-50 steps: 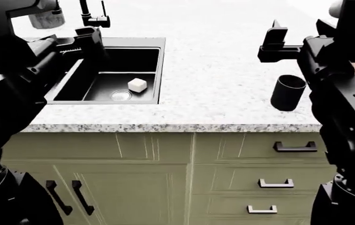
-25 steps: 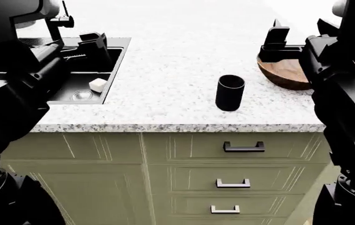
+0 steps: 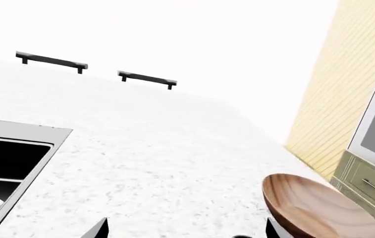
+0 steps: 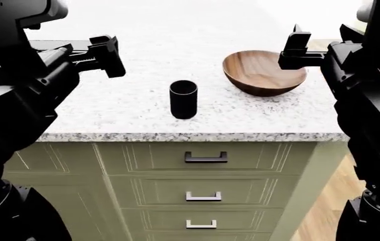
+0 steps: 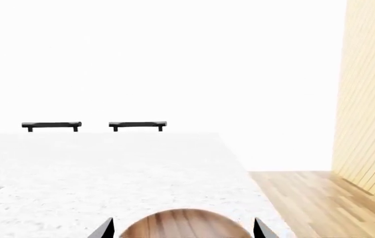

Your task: Pick the cup and bowl and place them in the sink. Then turn on the water.

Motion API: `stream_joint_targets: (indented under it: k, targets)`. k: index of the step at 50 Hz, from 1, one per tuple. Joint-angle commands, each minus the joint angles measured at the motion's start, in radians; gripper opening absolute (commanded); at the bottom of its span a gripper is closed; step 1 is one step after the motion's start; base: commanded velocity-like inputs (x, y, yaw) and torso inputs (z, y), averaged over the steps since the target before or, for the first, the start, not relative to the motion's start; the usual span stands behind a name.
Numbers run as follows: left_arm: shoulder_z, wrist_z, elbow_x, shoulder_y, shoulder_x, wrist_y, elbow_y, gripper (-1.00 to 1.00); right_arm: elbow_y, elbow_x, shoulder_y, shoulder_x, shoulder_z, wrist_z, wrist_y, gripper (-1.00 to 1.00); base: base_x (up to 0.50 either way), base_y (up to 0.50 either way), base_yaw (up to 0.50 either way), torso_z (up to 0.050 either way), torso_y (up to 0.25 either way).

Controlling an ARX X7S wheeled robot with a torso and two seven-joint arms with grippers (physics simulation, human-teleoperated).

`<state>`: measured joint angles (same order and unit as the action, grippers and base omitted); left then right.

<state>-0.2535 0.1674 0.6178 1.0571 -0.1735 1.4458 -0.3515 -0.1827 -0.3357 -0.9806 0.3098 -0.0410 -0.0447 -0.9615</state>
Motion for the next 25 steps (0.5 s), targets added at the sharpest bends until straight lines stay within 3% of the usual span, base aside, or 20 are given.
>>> stream_joint_targets:
  k: [1, 12, 15, 25]
  targets:
    - [0.007, 0.008, 0.008, 0.007, 0.000, -0.011, 0.013, 1.00, 0.000, -0.006, -0.001, 0.002, 0.000, -0.002, -0.003, 1.00, 0.00, -0.50, 0.00, 0.000, 0.000]
    - [0.015, 0.014, 0.006, 0.012, -0.004, -0.036, 0.036, 1.00, 0.007, -0.008, -0.004, 0.004, 0.006, -0.002, -0.002, 1.00, 0.00, -0.50, 0.00, 0.000, 0.000]
    - [0.016, 0.016, 0.009, 0.013, -0.005, -0.038, 0.036, 1.00, 0.008, -0.010, -0.007, 0.006, 0.011, 0.002, -0.005, 1.00, 0.00, -0.07, 0.00, 0.000, 0.000]
    - [-0.002, 0.041, 0.020, 0.027, 0.002, -0.014, 0.040, 1.00, 0.007, -0.027, -0.012, 0.006, 0.009, 0.002, -0.039, 1.00, 0.50, -0.06, 0.00, 0.000, 0.000]
